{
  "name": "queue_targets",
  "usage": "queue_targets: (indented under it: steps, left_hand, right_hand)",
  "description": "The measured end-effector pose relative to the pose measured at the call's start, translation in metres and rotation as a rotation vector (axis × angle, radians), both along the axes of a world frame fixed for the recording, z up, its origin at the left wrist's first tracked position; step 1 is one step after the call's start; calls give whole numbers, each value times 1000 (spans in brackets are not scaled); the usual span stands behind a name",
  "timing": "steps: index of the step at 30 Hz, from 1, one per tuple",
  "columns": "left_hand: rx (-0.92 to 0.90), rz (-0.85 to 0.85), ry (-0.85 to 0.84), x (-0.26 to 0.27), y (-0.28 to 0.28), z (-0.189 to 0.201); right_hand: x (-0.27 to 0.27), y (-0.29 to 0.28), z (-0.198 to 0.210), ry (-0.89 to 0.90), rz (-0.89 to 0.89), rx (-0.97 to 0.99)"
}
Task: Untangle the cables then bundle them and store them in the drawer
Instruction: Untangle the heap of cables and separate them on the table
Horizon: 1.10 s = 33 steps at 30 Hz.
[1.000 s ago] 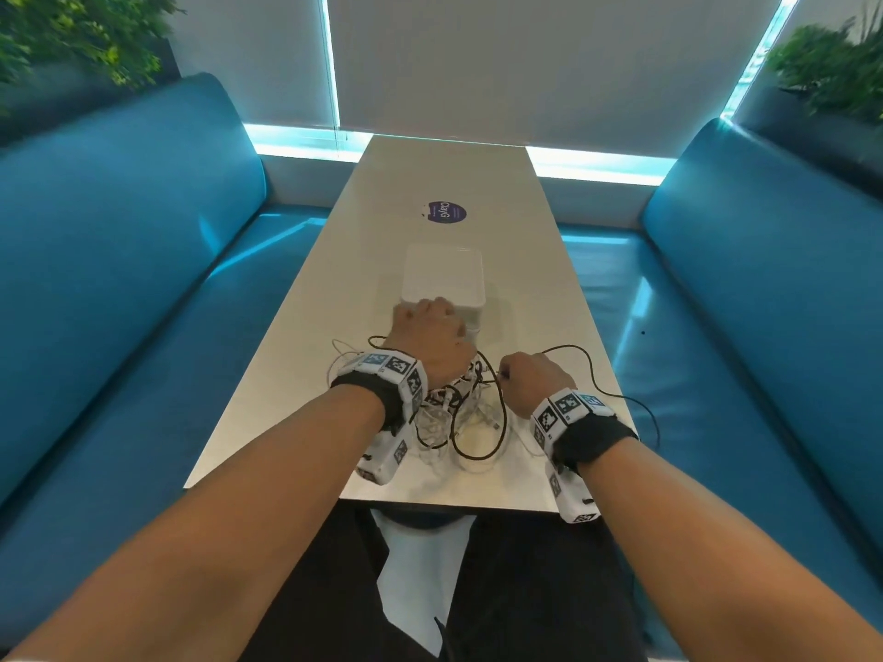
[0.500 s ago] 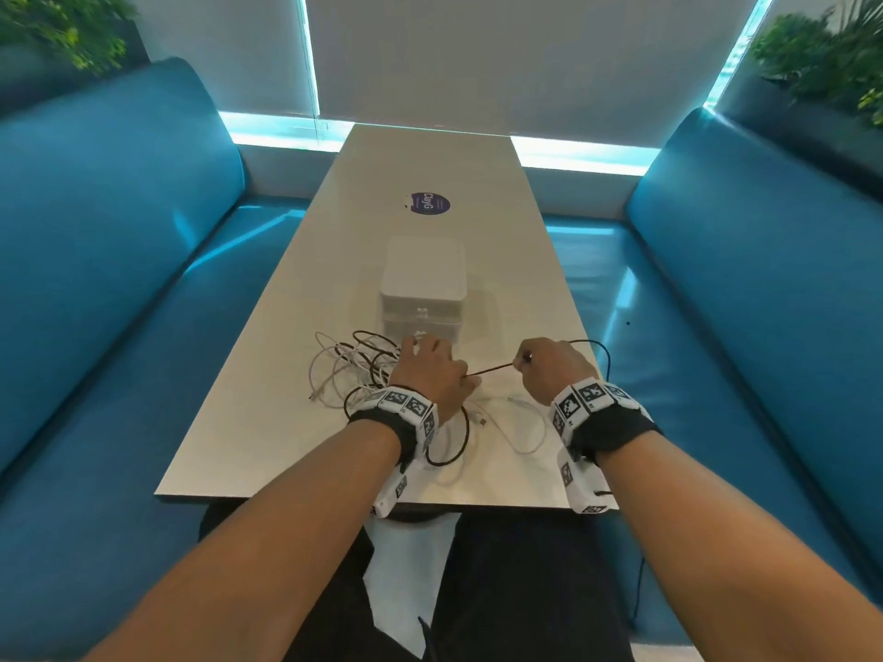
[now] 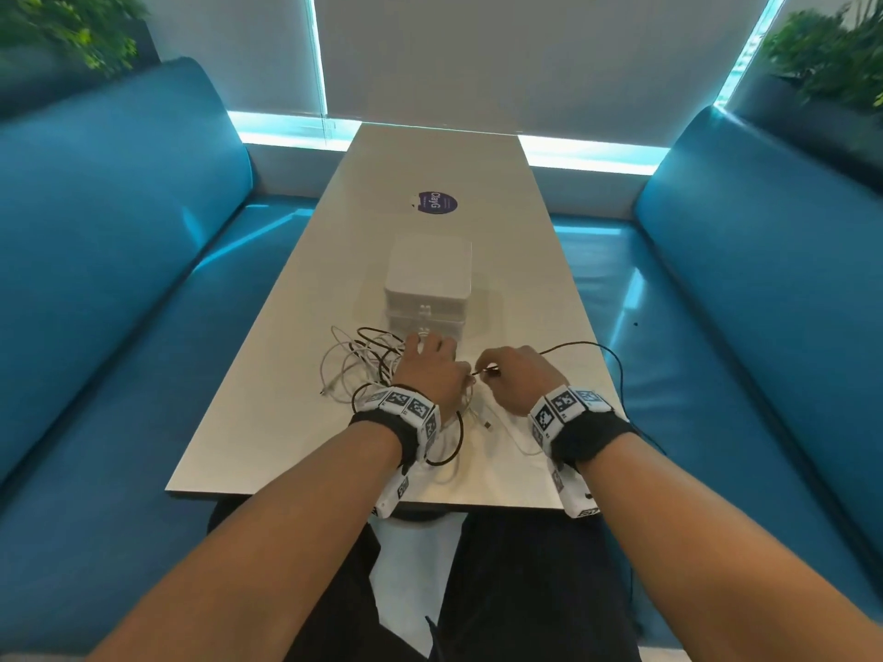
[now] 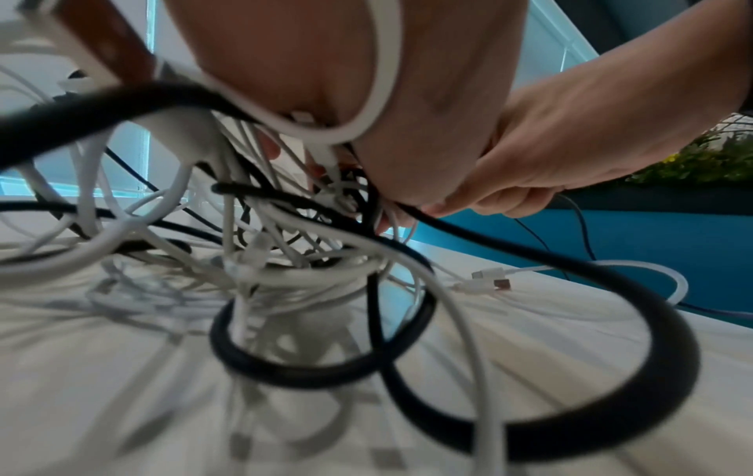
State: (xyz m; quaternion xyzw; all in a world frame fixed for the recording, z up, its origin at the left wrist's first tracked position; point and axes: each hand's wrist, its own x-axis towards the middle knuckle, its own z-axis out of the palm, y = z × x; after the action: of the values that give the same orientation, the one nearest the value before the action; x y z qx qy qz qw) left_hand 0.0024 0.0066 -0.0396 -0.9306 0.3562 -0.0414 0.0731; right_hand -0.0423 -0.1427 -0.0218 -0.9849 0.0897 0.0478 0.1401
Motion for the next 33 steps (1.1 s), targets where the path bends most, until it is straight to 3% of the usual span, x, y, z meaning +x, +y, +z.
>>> queue_targets:
  steps: [6, 17, 20, 25, 33]
  left_hand:
    - [11, 36, 26, 4, 11, 3]
    - [52, 115, 100, 5, 16, 14]
    - [85, 94, 76, 4, 14, 19]
    - [73, 66, 44, 1, 13, 21]
    - [14, 72, 117, 4, 26, 27]
  right_hand:
    - [4, 3, 3, 43, 40, 4]
    - [-1, -12, 13, 74, -141, -198]
    - [2, 1, 11, 22, -63, -246]
    - [6, 25, 11, 10, 165, -145]
    - [7, 12, 10, -3, 174, -250]
